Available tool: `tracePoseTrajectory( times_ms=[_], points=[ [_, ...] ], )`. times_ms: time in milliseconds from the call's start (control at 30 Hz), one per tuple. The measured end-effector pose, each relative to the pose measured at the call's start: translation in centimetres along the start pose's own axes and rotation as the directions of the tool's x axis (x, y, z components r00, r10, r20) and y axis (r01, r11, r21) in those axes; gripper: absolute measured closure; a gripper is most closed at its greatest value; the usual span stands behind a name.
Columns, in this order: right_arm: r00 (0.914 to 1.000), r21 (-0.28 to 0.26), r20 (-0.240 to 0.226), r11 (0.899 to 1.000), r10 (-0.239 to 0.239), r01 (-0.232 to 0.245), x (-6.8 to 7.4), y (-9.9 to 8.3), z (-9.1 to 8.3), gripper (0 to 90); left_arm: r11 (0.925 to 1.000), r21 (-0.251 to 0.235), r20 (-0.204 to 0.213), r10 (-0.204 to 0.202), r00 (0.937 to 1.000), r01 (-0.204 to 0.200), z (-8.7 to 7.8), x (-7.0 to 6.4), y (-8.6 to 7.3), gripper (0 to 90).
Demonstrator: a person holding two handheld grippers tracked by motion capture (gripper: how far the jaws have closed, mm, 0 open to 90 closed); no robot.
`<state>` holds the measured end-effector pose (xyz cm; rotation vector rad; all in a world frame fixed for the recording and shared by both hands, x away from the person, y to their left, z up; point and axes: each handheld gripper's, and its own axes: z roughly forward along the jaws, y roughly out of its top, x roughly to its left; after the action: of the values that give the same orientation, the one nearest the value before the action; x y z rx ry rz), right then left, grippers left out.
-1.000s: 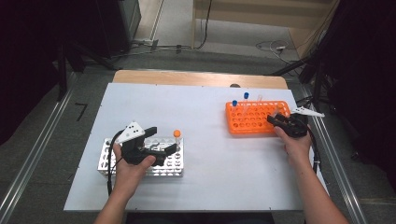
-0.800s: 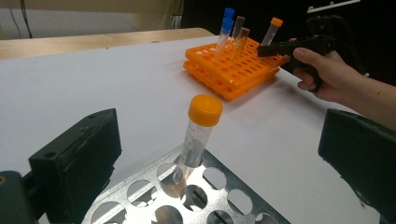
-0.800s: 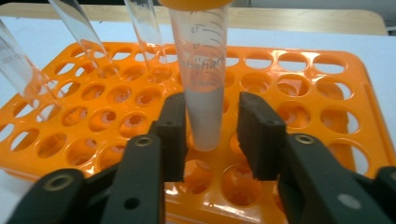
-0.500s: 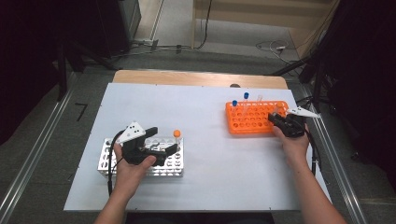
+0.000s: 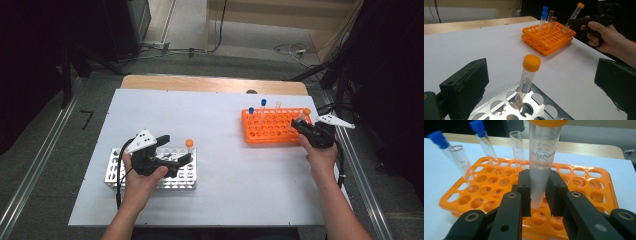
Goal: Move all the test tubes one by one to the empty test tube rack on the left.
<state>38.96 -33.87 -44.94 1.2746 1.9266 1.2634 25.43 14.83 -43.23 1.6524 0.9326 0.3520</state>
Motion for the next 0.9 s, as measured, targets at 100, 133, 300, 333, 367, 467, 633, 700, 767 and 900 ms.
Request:
tracePoseTrajectory(
  times_ms=[100, 133, 300, 333, 367, 467, 633, 700, 767, 900],
  points=[
    [0.9998, 0.0, -0.018, 1.0, -0.01, 0.01, 0.6, 0.1, -0.7, 73.1, 1.0, 0.003, 0.002, 0.003, 1.0, -0.003, 0.1, 0.0, 0.0, 0.0],
    [0.9996, -0.001, -0.028, 1.0, -0.009, 0.009, 0.7, 0.2, -1.0, 73.1, 1.0, 0.003, 0.002, 0.003, 1.0, -0.003, 0.1, -0.1, 0.0, 0.0],
    [0.997, 0.0, -0.075, 1.0, -0.02, 0.02, 1.9, 0.3, -2.2, 73.1, 0.9999, -0.009, 0.003, 0.008, 1.0, -0.008, 0.0, -0.2, 0.3, 0.0],
    [0.9959, 0.001, -0.087, 1.0, -0.025, 0.025, 2.1, 0.3, -2.4, 73.1, 0.9999, -0.011, 0.001, 0.009, 1.0, -0.009, 0.0, -0.3, 0.4, 0.0],
    [0.9947, 0.003, -0.098, 1.0, -0.028, 0.029, 2.4, 0.3, -2.6, 73.1, 0.9999, -0.012, 0.005, 0.01, 0.9999, -0.01, -0.1, -0.3, 0.5, 0.0],
    [0.9903, 0.012, -0.13, 0.999, -0.049, 0.051, 3.4, 0.3, -3.0, 73.1, 0.9998, -0.017, 0.005, 0.013, 0.9999, -0.013, -0.2, -0.5, 0.6, 0.0],
    [0.9801, 0.025, -0.186, 0.997, -0.07, 0.076, 5.0, 0.2, -3.7, 73.1, 0.9995, -0.016, 0.006, 0.028, 0.9996, -0.028, -0.3, -1.0, 0.7, 0.0],
    [0.975, 0.027, -0.21, 0.996, -0.074, 0.081, 5.7, 0.2, -4.1, 73.1, 0.9994, -0.017, 0.01, 0.03, 0.9995, -0.03, -0.3, -1.2, 0.8, 0.0],
    [0.9676, 0.028, -0.237, 0.995, -0.088, 0.098, 6.7, 0.3, -4.5, 73.1, 0.9992, -0.017, 0.016, 0.036, 0.9992, -0.035, -0.2, -1.4, 0.9, 0.0],
    [0.9573, 0.03, -0.27, 0.993, -0.104, 0.116, 7.8, 0.3, -4.7, 73.1, 0.9988, -0.019, 0.031, 0.047, 0.9985, -0.046, 0.1, -1.9, 1.3, 0.0]
  ],
)
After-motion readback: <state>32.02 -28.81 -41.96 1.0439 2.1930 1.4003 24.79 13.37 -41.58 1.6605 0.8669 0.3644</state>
